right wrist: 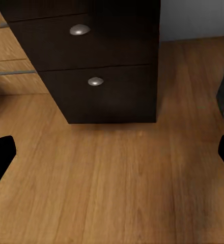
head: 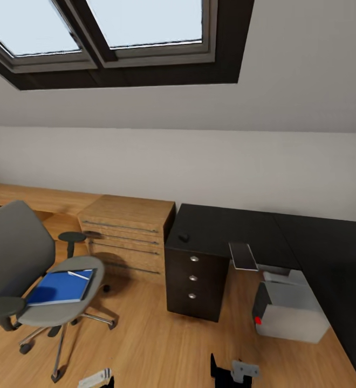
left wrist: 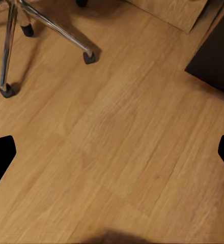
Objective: In the bedroom, organize the workspace by keeping the computer under the desk, ensuring the monitor is on the desk, placing the keyboard on the desk next to the monitor, placing the mouse on the desk next to the keyboard, moving the folder from the swivel chair onto the desk next to the mouse, stacking the notebook on top of the folder with the pen on top of the notebook, and positioning the swivel chair next to the desk.
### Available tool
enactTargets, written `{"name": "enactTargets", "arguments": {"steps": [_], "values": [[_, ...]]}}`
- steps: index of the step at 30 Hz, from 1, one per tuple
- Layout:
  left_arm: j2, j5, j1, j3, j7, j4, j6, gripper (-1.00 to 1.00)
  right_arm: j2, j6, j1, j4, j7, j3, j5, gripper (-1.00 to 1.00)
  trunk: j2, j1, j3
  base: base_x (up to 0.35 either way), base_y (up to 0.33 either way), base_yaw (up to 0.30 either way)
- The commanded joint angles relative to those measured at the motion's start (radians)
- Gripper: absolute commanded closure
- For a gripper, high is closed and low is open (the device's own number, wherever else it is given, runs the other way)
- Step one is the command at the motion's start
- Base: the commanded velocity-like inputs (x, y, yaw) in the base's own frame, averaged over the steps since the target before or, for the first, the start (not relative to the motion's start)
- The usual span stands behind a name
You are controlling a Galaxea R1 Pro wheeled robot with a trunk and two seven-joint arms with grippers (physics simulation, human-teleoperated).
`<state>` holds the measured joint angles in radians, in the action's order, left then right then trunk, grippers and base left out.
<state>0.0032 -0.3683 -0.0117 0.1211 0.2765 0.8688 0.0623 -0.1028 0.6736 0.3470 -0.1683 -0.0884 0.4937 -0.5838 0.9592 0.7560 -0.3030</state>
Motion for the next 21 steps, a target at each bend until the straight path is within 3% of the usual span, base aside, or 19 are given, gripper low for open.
{"name": "enactTargets", "arguments": {"steps": [1, 5, 6, 8, 9, 10, 11, 13, 14, 15, 18, 19, 21], "values": [[0.002, -0.010, -0.001, 0.016, 0.007, 0.043, -0.002, -1.00, 0.002, 0.000, 0.001, -0.037, -0.010, 0.006, -0.002, -1.00, 0.001, 0.001, -0.001, 0.317, 0.000, 0.000], [0.001, -0.010, -0.001, 0.036, 0.009, 0.175, -0.095, -1.00, 0.014, -0.003, 0.002, -0.162, -0.015, 0.000, -0.006, -1.00, 0.001, 0.001, -0.001, 0.317, 0.000, 0.000], [0.000, -0.011, -0.001, 0.039, 0.010, 0.248, -0.171, -1.00, 0.031, -0.008, 0.002, -0.222, -0.027, -0.005, -0.012, -1.00, 0.001, 0.001, -0.001, 0.317, 0.000, 0.000], [-0.001, -0.012, -0.001, 0.041, 0.010, 0.334, -0.251, -1.00, 0.043, -0.040, 0.002, -0.296, -0.058, -0.010, -0.014, -1.00, 0.001, 0.001, -0.001, 0.317, 0.000, 0.000], [-0.001, -0.012, -0.001, 0.042, 0.010, 0.422, -0.329, -1.00, 0.051, -0.108, 0.003, -0.385, -0.106, -0.014, -0.015, -1.00, 0.001, 0.001, -0.001, 0.317, 0.000, 0.000], [-0.004, -0.014, -0.001, 0.044, 0.012, 0.584, -0.478, -1.00, 0.064, -0.362, 0.003, -0.652, -0.238, -0.018, -0.006, -1.00, 0.001, 0.001, -0.001, 0.317, 0.000, 0.000], [-0.007, -0.016, -0.001, 0.043, 0.012, 0.619, -0.511, -1.00, 0.070, -0.449, 0.003, -0.728, -0.284, -0.019, -0.004, -1.00, 0.001, 0.001, -0.001, 0.318, 0.000, 0.000], [-0.010, -0.017, -0.001, 0.042, 0.012, 0.646, -0.540, -1.00, 0.077, -0.537, 0.005, -0.794, -0.333, -0.019, -0.003, -1.00, 0.001, 0.001, -0.001, 0.318, 0.000, 0.000], [-0.013, -0.018, -0.002, 0.039, 0.012, 0.670, -0.570, -1.00, 0.084, -0.677, 0.017, -0.863, -0.403, -0.019, -0.002, -1.00, 0.001, 0.001, -0.001, 0.318, 0.000, 0.000], [-0.016, -0.018, -0.002, 0.018, 0.015, 0.665, -0.589, -1.00, 0.089, -0.905, 0.090, -0.903, -0.470, -0.019, -0.004, -1.00, 0.001, 0.001, -0.001, 0.318, 0.000, 0.000], [-0.016, -0.016, -0.002, -0.017, 0.015, 0.648, -0.592, -1.00, 0.092, -1.001, 0.144, -0.882, -0.489, -0.020, -0.006, -1.00, 0.001, 0.001, -0.001, 0.318, 0.000, 0.000], [-0.017, -0.013, -0.002, -0.082, 0.018, 0.633, -0.590, -1.00, 0.093, -1.061, 0.177, -0.838, -0.525, -0.009, -0.005, -1.00, 0.001, 0.001, -0.001, 0.318, 0.000, 0.000], [-0.017, -0.012, -0.002, -0.093, 0.019, 0.624, -0.588, -1.00, 0.095, -1.065, 0.181, -0.830, -0.529, -0.007, -0.007, -1.00, 0.001, 0.001, -0.001, 0.318, 0.000, 0.000]]}}
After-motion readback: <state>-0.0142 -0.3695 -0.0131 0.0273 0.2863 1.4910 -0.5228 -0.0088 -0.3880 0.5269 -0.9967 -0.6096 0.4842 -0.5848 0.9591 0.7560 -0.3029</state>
